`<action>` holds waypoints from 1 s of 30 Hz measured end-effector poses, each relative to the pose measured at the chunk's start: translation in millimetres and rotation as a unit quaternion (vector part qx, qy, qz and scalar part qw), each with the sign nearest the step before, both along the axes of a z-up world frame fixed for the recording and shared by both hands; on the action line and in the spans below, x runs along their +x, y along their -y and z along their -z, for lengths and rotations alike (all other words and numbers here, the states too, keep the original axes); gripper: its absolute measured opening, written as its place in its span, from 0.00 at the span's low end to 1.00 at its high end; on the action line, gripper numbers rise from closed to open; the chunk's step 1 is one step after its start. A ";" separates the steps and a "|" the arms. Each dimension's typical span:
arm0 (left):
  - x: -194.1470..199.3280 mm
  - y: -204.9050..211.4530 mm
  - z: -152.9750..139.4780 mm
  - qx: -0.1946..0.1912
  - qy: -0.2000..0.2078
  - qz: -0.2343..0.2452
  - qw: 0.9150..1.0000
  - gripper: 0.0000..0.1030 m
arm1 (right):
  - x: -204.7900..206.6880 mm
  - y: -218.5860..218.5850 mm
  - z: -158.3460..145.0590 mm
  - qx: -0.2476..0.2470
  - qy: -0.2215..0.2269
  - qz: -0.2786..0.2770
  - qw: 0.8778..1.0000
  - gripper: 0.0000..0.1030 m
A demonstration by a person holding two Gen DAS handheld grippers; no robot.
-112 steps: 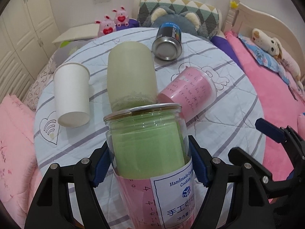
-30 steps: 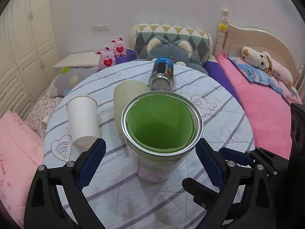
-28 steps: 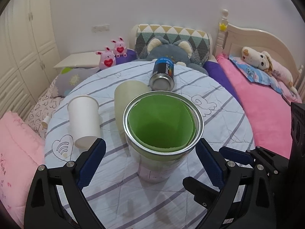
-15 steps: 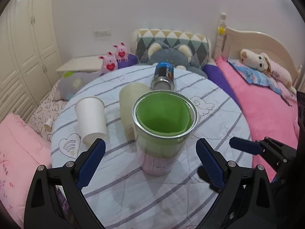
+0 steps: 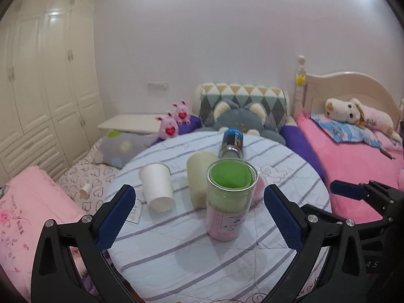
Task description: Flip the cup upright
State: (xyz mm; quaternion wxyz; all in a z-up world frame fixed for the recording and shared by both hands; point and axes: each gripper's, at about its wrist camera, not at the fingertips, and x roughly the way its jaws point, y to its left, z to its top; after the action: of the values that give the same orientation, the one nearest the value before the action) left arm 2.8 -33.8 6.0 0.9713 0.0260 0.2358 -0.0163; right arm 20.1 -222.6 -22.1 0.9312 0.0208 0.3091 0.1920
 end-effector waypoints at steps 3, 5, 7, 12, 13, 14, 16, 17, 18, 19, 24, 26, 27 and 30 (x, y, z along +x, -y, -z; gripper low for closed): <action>-11.5 -2.6 -3.8 0.010 0.019 -0.012 1.000 1.00 | -7.9 1.5 -6.0 0.002 0.021 0.004 1.000 0.79; -18.5 -2.6 -4.8 0.014 0.027 -0.015 0.999 1.00 | -12.1 4.3 -11.6 0.007 0.038 0.010 0.999 0.80; -24.0 -2.4 -6.7 0.013 0.032 -0.017 0.999 1.00 | -19.1 5.8 -17.6 0.003 0.063 0.019 0.998 0.80; -31.6 0.4 -6.8 0.009 0.030 -0.016 0.999 1.00 | -37.7 5.9 -30.7 0.006 0.139 0.016 0.990 0.84; -32.6 1.8 -6.4 0.013 0.030 -0.018 0.999 1.00 | -39.9 5.8 -32.3 0.005 0.152 0.017 0.988 0.84; -33.4 3.4 -6.1 0.017 0.030 -0.020 0.999 1.00 | -44.1 5.4 -34.3 0.003 0.171 0.022 0.985 0.84; -35.0 5.8 -5.4 0.025 0.034 -0.030 0.999 1.00 | -47.9 5.4 -36.0 0.006 0.186 0.021 0.982 0.85; -35.5 7.0 -4.9 0.028 0.034 -0.033 0.999 1.00 | -48.5 5.5 -36.7 0.008 0.189 0.022 0.982 0.84; -36.6 6.9 -4.9 0.025 0.036 -0.035 0.998 1.00 | -48.0 5.4 -36.8 0.008 0.188 0.022 0.982 0.85; -36.5 7.4 -5.0 0.020 0.036 -0.036 0.999 1.00 | -47.3 5.1 -36.4 0.006 0.187 0.022 0.982 0.85; -37.9 8.7 -3.5 0.001 0.031 -0.041 0.999 1.00 | -46.5 5.8 -33.9 0.008 0.184 0.019 0.983 0.85; -37.9 10.9 -1.7 0.005 0.030 -0.043 0.999 1.00 | -48.3 8.4 -33.9 0.010 0.184 0.018 0.983 0.85; -37.9 12.1 -0.7 0.006 0.030 -0.045 0.999 1.00 | -47.4 8.7 -33.9 0.010 0.182 0.017 0.983 0.85; -38.0 13.8 1.4 0.003 0.029 -0.045 0.999 1.00 | -49.7 11.7 -33.6 0.009 0.186 0.018 0.982 0.85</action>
State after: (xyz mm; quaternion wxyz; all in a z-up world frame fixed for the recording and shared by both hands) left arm -35.2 -47.7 4.6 0.9774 0.0191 0.2087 0.0288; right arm -29.6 -234.3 11.6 0.9756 -0.0013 0.1280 0.1782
